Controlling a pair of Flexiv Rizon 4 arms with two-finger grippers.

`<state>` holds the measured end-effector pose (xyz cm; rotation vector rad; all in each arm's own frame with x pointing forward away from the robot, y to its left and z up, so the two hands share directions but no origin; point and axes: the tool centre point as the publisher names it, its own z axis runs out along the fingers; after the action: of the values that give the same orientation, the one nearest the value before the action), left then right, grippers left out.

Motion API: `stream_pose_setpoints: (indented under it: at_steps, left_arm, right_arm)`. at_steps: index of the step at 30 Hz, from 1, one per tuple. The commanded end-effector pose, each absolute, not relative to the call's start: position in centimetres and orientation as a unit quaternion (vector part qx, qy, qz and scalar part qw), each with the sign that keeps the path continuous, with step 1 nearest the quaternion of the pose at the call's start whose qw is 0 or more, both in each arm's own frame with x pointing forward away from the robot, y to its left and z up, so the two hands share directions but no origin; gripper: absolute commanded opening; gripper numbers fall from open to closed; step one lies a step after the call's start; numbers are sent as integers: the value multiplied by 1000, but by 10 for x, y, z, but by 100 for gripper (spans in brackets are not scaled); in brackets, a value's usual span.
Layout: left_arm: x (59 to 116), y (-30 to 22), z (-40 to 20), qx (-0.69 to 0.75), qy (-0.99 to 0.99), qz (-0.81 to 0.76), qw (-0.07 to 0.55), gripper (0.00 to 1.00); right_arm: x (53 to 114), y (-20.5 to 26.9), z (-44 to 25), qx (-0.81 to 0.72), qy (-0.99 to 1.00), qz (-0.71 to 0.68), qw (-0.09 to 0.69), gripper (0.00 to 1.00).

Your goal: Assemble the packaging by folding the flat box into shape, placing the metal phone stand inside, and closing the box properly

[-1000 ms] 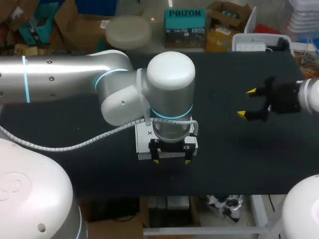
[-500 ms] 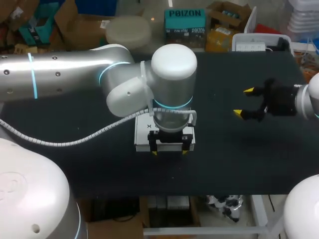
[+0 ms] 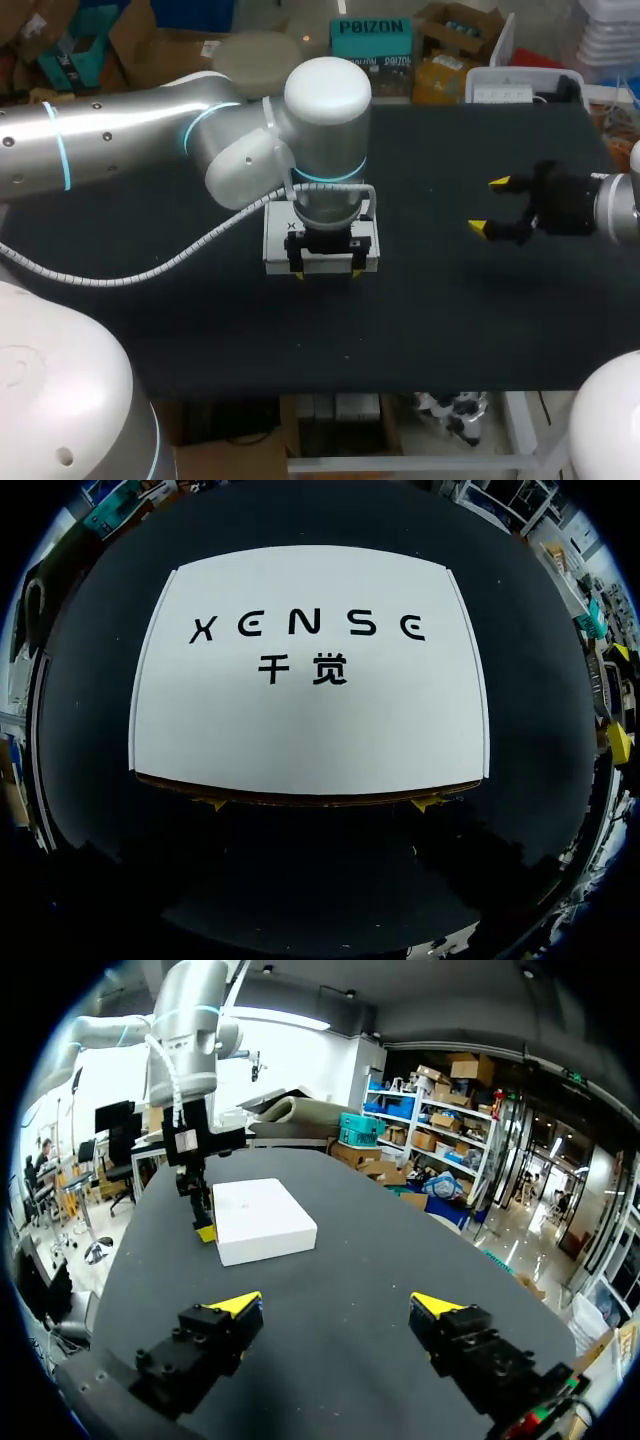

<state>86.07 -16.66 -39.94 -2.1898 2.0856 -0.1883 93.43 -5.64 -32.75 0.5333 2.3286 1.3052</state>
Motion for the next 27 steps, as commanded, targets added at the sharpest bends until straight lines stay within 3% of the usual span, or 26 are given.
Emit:
stream_pose_setpoints:
  at_steps: [1,27]
  left_arm:
    - [887,-161,-396,-719,691,-55,45,100]
    - [1055,-135,-401,-726,686,-48,11,100]
  right_arm:
    - [934,-58,-329,188,831,480,209,100]
    - [934,-58,-329,188,831,480,209,100]
